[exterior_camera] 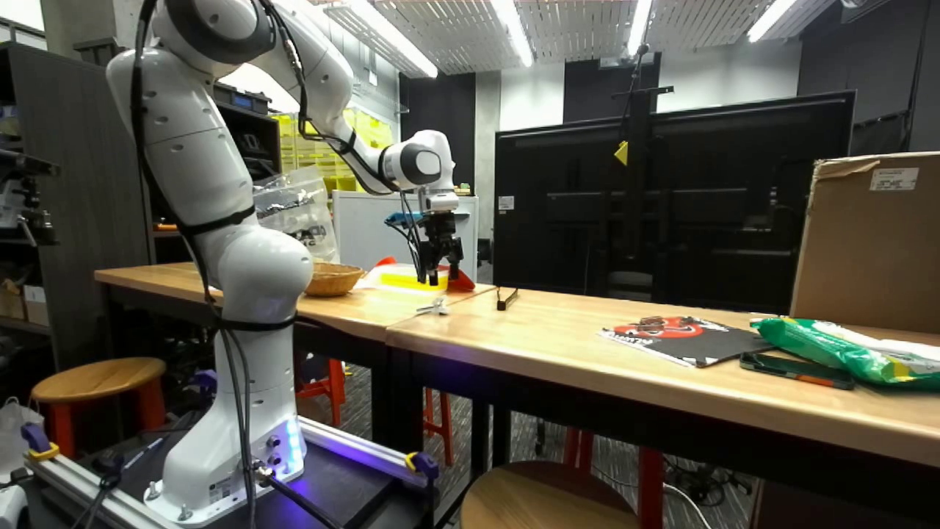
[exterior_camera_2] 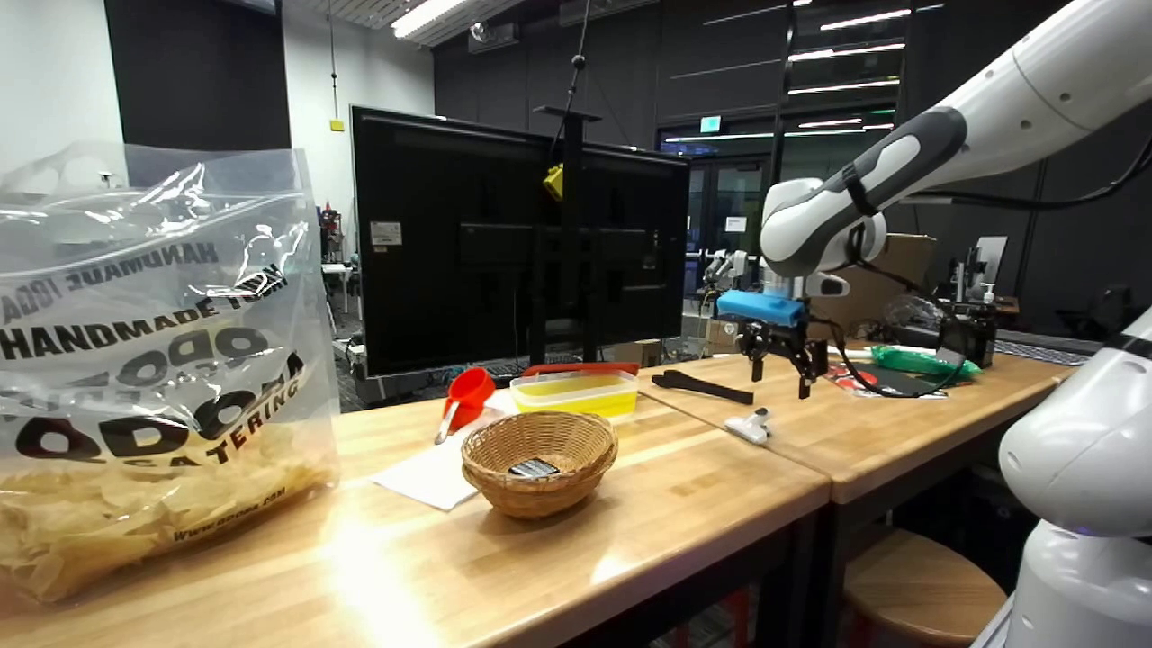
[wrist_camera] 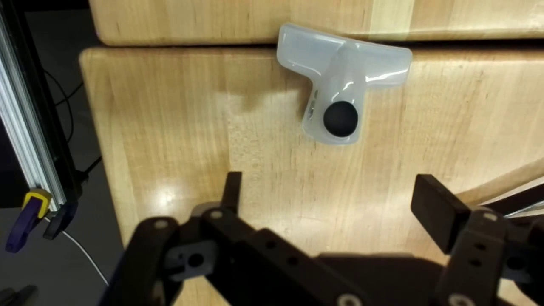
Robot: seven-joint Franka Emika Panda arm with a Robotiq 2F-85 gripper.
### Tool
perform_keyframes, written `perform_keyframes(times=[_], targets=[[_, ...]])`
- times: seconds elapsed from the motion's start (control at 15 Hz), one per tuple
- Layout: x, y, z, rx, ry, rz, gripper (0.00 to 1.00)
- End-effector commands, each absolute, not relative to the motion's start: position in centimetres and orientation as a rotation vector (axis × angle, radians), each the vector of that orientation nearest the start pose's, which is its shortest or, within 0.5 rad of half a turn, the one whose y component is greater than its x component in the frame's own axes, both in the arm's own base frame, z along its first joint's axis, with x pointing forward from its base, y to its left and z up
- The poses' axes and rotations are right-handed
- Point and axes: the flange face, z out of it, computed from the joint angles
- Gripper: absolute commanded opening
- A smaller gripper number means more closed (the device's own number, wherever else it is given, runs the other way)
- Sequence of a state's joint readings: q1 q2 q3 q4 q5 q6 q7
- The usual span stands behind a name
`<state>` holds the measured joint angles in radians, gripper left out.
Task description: Move the object to the lunchbox
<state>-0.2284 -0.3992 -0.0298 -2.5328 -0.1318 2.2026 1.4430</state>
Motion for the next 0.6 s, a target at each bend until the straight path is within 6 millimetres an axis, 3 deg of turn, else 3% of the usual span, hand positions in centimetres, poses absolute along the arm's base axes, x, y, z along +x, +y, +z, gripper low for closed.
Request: perform_keyframes(times=[0.0, 0.53], targets=[[41.3, -10.9, 41.6, -2.208, 2.262, -0.197, 1.0], [43.4, -9.2, 39.3, -2.246, 2.196, -0.165, 1.0]])
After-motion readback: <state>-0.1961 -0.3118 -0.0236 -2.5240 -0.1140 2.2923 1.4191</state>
